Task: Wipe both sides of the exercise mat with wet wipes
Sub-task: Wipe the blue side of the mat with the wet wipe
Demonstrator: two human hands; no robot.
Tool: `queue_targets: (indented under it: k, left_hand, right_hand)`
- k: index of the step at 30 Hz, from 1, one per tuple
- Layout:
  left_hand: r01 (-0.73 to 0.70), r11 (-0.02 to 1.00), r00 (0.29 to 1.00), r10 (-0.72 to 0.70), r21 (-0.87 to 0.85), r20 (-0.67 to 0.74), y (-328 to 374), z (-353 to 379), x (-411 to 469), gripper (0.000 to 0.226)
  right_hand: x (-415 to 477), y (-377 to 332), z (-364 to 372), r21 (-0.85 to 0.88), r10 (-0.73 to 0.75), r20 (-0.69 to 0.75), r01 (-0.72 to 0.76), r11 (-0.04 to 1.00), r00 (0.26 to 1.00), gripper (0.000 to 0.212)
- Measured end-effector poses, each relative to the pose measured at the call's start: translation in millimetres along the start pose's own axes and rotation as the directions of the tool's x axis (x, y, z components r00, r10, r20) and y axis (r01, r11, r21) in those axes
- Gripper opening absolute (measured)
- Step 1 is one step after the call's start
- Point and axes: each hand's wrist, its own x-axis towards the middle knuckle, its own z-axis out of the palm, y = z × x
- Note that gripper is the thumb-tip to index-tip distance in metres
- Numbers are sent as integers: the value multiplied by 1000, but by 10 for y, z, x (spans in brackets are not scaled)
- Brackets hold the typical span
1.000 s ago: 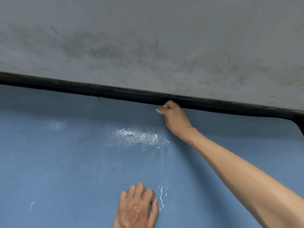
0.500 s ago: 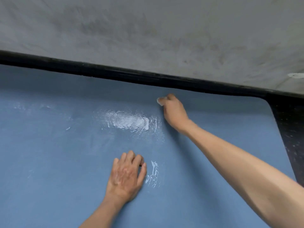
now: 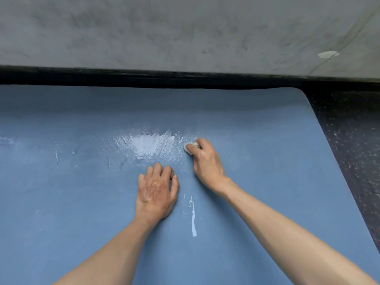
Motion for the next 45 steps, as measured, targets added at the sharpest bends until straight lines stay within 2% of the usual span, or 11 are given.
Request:
queue_targets:
  k: [3,9,15,21,24,26,29,32,37,43,45]
  left_hand:
    - [0,1000,1000,0,-5,-17,-4,20,8,28]
    - [-4,1000,999,3,-21,-35,-15,28,3,26]
    - [8,1000,999,-9,-23,-43,-19,36,-1,26]
    - [-9,999,999,7,-43,-48,-12,22,12,27]
    - [-13,999,999,11,-37,-52,-16,35,5,27]
    - [-17,999,998,15,-33,-54,-19,36,-2,27]
    - [-28,999,998,27,-18,-57,-31,46,-9,27]
    - [-46,999,996,47,3,-73,-40,64,-29,26]
    - [-71,997,993,73,15,-96,-48,93,-54,25]
    - [-164,983,985,158,-80,-71,-85,52,-48,29]
    - [-240,961,970,234,-136,-63,-122,46,-73,30]
  right_hand:
    - [-485,-166,25,28,-45,-26,46,999,999,13]
    - [-1055,-179,-203,133,-293,263,266,955,919,18]
    - [-652,-176,-112,2,-121,65,121,993,991,24]
    - [-2093,-327,-255,44,-330,459,350,936,825,48]
    - [-1797,-254,-343,155,-388,525,364,919,758,26]
    - [-1400,-138,-280,171,-381,393,341,925,837,33]
    - [-907,-111,-225,83,-180,182,168,982,967,18]
    - [-1228,-284,-131,44,-261,156,257,965,953,26]
    - [-1796,-438,-177,192,-422,274,381,905,864,19]
    - [-1074,-262,-75,26,-154,68,153,988,986,26]
    - [-1238,-339,-71,16,-186,71,186,982,980,22]
